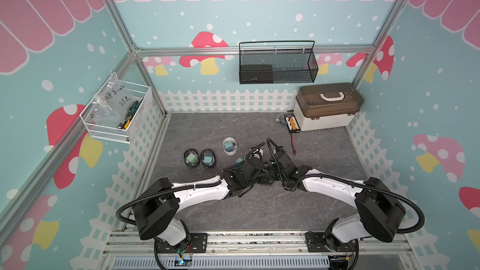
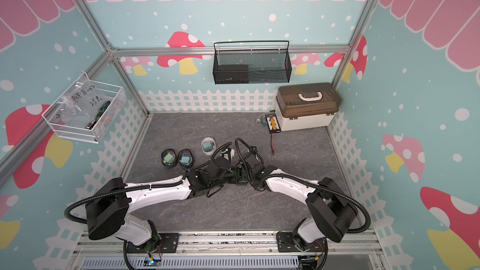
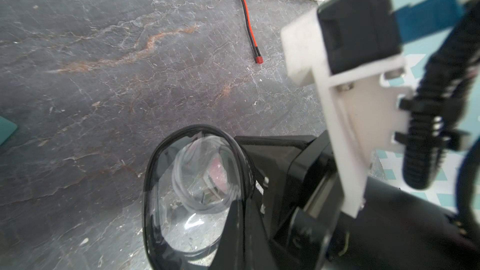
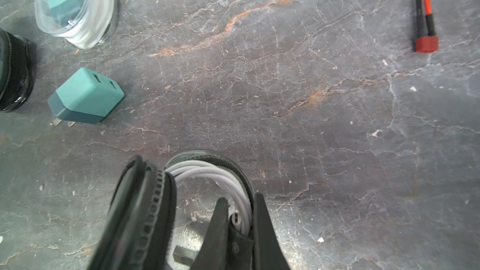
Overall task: Pack away charging kits
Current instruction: Place the charging cable in the storage bag, then pick up the plug from the center of the board.
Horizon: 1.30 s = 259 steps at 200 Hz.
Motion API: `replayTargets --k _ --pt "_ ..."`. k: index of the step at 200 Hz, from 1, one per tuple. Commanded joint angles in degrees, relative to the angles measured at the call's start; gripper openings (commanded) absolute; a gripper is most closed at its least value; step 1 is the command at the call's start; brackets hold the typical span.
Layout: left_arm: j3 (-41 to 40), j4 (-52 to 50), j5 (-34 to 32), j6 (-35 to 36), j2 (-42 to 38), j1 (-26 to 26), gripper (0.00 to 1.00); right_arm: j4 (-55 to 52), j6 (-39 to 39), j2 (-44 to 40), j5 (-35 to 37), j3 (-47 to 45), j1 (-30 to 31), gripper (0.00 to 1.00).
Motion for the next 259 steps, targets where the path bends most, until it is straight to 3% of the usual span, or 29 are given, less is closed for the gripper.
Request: replayTargets --k 1,25,81,131,158,193,224,259 --pt "-0.93 4.53 -0.88 -0.71 -0.97 0.43 0.0 0.56 0.82 0.81 -0.85 1.71 0.06 0.18" --pt "-1.95 4.68 -1.5 -1.14 -1.6 1.17 0.0 0.55 0.35 0.35 -1.91 2.42 0.11 0.3" --pt "-3.54 3.93 -2.57 -1.67 -2.56 2.25 0.0 1.88 0.0 -0.7 -3.52 2.52 0.11 0.3" --pt "-5.56 -10.42 -13.86 -2.61 -13.26 3.06 0.0 -1.37 -0.95 -4.63 0.73 4.81 0.1 0.54" --pt "-6.81 -21.47 -16.46 -4.44 -20.21 5.88 0.0 -1.5 -0.83 -4.31 0.63 7.0 0.11 0.67" --pt "-10.97 -33.08 -16.97 -5.52 -29.05 12.78 0.0 -1.47 -0.73 5.07 -2.47 14.84 1.16 0.73" --pt "-15.14 -41.17 -16.83 -3.91 -39.1 22.37 0.0 -4.74 -1.36 18.57 -2.51 27.42 3.93 0.76" --pt "-19.84 -41.25 -7.72 0.19 -44.45 33.66 0.0 -12.02 -1.79 34.3 -0.72 43.1 6.27 0.76"
